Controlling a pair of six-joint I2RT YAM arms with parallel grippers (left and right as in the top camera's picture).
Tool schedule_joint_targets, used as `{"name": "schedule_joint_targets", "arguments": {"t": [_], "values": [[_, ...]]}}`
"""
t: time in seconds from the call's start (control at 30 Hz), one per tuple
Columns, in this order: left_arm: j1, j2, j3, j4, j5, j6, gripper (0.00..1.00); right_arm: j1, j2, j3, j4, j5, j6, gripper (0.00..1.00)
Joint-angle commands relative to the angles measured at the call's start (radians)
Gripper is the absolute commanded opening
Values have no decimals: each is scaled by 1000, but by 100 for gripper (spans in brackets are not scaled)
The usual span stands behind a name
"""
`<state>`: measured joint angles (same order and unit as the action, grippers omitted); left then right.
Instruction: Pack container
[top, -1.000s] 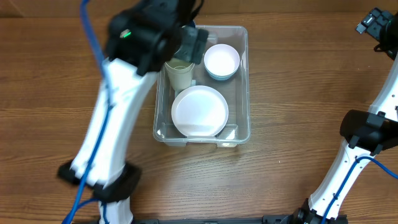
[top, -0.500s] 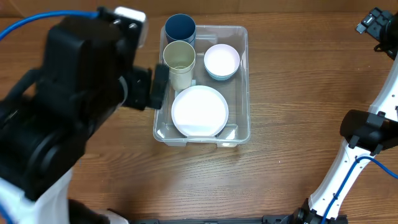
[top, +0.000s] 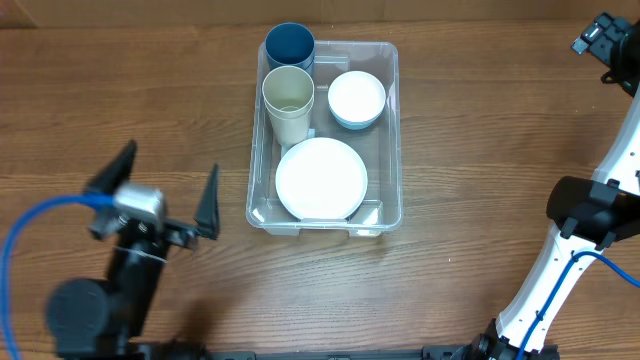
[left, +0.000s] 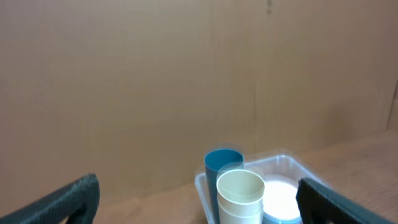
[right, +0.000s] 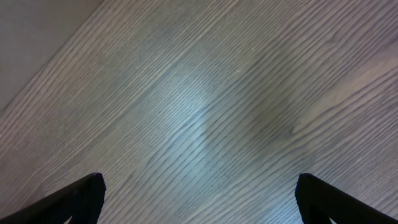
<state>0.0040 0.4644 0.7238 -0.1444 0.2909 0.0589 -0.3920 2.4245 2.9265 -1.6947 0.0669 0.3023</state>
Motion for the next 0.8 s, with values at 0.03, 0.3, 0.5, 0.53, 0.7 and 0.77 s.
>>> {"name": "schedule_joint_targets", "arguments": {"t": [0.03,0.3,0.5,0.53,0.7,0.77], "values": [[20,-295,-398,164,102,8,100,-1,-33,20,2,10,5,100],[71,-423,-628,145,19,9,100,-1,-33,20,2,10,5,100],[71,-462,-719,97,25,-44,100,-1,-33,20,2,10,5,100],[71,-461,-719,97,21,-44,100,-1,-33,20,2,10,5,100],[71,-460,-719,97,20,-43,100,-1,-33,20,2,10,5,100],[71,-460,-719,97,21,-44,100,-1,-33,20,2,10,5,100]]}}
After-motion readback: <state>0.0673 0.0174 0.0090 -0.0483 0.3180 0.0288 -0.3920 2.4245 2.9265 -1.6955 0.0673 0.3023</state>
